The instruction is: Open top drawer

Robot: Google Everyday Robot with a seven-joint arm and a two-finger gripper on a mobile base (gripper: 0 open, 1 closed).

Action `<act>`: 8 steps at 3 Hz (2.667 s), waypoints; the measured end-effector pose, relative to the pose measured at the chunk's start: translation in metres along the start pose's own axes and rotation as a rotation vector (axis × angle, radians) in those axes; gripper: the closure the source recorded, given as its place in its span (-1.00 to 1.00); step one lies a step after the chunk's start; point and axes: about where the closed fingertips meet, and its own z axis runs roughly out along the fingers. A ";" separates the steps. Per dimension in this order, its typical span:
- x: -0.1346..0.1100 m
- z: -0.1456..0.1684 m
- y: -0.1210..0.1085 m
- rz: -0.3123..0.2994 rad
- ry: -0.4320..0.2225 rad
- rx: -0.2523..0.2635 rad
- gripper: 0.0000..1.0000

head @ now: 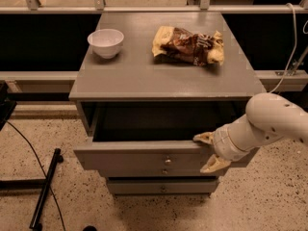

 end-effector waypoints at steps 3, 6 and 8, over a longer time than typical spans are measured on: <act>-0.039 -0.044 0.053 -0.060 -0.110 -0.081 -0.04; -0.029 -0.057 -0.013 -0.053 -0.063 0.020 0.60; -0.004 0.005 -0.030 0.007 -0.011 -0.053 1.00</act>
Offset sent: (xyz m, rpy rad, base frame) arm -0.0807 0.0100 0.0422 0.1111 0.1162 0.1433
